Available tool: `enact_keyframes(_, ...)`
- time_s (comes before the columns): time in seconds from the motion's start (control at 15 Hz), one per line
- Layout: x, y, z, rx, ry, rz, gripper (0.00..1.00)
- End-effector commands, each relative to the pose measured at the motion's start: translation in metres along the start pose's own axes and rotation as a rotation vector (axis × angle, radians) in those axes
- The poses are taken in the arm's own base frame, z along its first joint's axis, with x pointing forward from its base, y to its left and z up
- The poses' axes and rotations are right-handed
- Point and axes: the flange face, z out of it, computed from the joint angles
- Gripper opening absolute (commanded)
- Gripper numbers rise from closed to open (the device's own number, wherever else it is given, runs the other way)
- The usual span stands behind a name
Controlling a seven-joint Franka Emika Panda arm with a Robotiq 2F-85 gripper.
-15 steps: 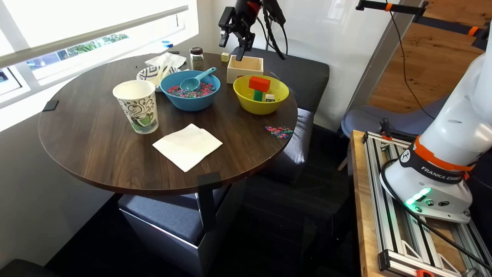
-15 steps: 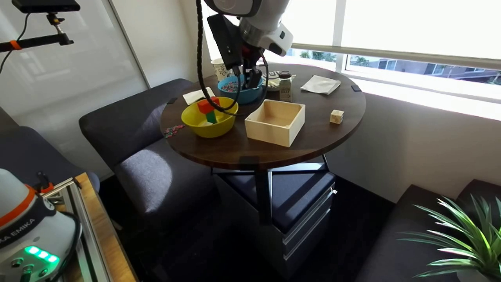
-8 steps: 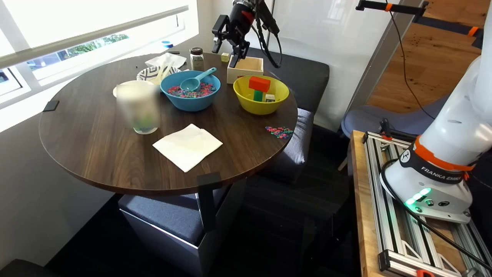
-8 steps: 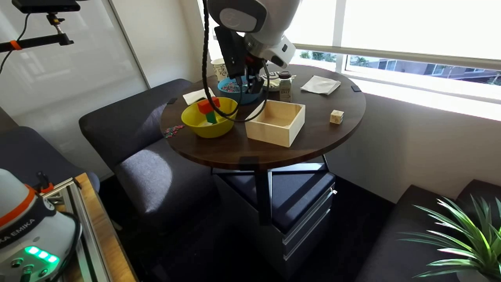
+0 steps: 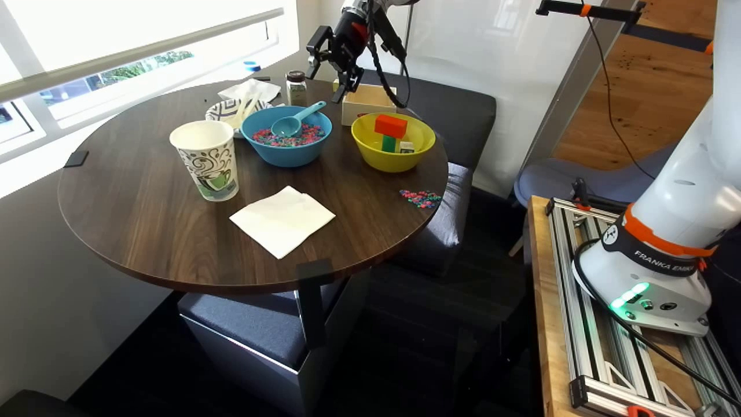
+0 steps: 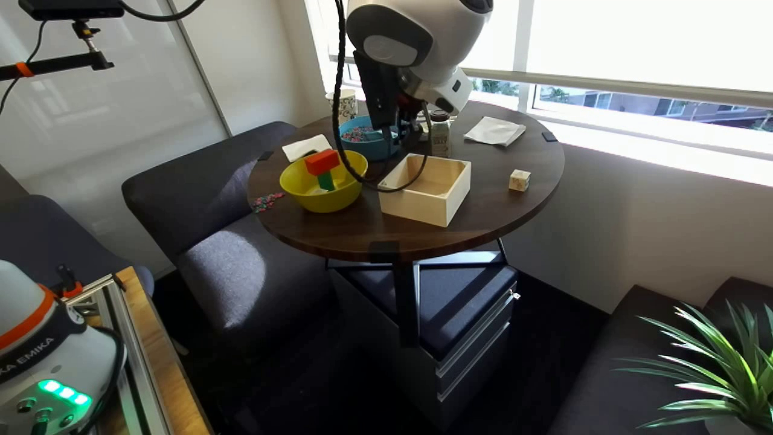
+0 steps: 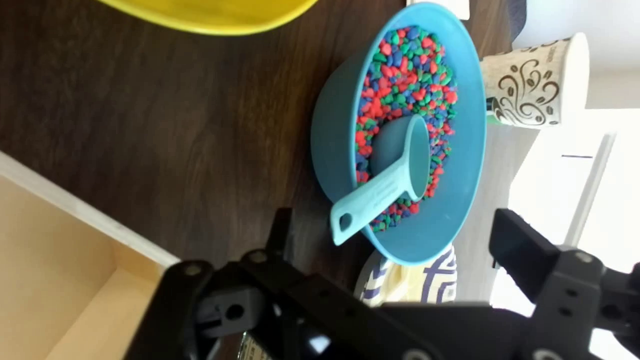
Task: Scoop some contents from the blue bowl into the box
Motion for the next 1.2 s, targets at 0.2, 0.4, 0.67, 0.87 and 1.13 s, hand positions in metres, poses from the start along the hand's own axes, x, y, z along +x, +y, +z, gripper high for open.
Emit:
enact_keyframes(0.2,0.023,0.008,0.016,0.043,-0.001,0.034,1.00)
enact_keyframes(0.4,0.027,0.011,0.023,0.046,-0.014,0.048,0.95)
enact_keyframes(0.67,0.030,0.012,0.031,0.052,-0.029,0.053,0.89)
enact_keyframes(0.87,0.031,0.012,0.035,0.053,-0.052,0.054,0.91)
enact_keyframes(1.13,0.030,0.013,0.037,0.062,-0.088,0.051,0.82)
